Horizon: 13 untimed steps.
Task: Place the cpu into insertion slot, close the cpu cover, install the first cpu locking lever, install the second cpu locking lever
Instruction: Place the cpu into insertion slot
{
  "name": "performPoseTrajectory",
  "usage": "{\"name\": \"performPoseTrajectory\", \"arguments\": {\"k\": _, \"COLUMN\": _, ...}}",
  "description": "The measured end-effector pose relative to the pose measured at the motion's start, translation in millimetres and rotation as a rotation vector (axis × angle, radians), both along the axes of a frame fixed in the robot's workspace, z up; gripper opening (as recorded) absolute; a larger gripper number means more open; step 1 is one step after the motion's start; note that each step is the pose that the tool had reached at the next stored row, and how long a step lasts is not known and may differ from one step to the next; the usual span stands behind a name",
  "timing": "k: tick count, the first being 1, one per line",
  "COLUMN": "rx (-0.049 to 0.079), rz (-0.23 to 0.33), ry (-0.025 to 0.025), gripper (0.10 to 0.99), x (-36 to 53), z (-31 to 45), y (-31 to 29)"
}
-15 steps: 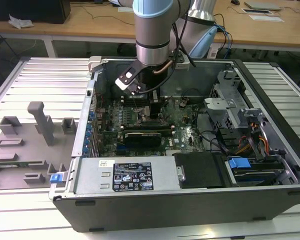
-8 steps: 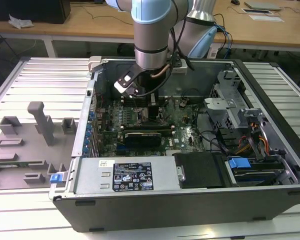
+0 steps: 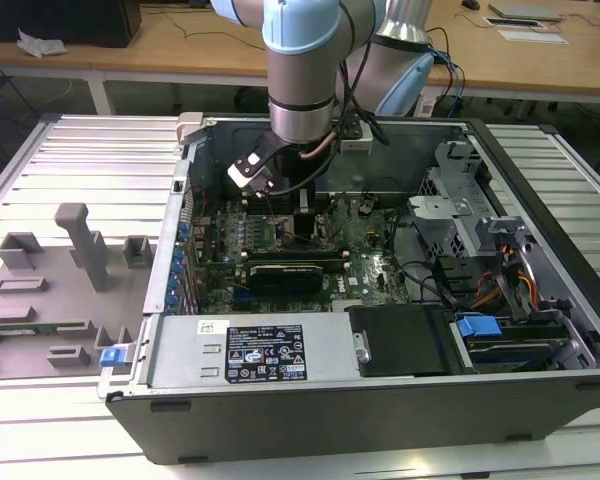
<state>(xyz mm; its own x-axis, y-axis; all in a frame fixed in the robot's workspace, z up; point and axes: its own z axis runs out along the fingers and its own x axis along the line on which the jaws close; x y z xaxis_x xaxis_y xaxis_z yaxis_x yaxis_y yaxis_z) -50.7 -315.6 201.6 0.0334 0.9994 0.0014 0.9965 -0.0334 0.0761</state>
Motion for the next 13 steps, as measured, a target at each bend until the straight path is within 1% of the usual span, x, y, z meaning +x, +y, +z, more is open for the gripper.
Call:
{"name": "performPoseTrajectory", "arguments": {"k": 5, "rx": 0.0, "rz": 0.0, "ry": 0.0001, "gripper": 0.541, "x": -0.5, "z": -2.8, "y": 2.3}}
{"name": "performPoseTrajectory", "arguments": {"k": 13, "rx": -0.002, "rz": 0.005, "ry": -0.0001, "gripper": 0.541, "x": -0.5, "z": -3.2, "y": 2.6}}
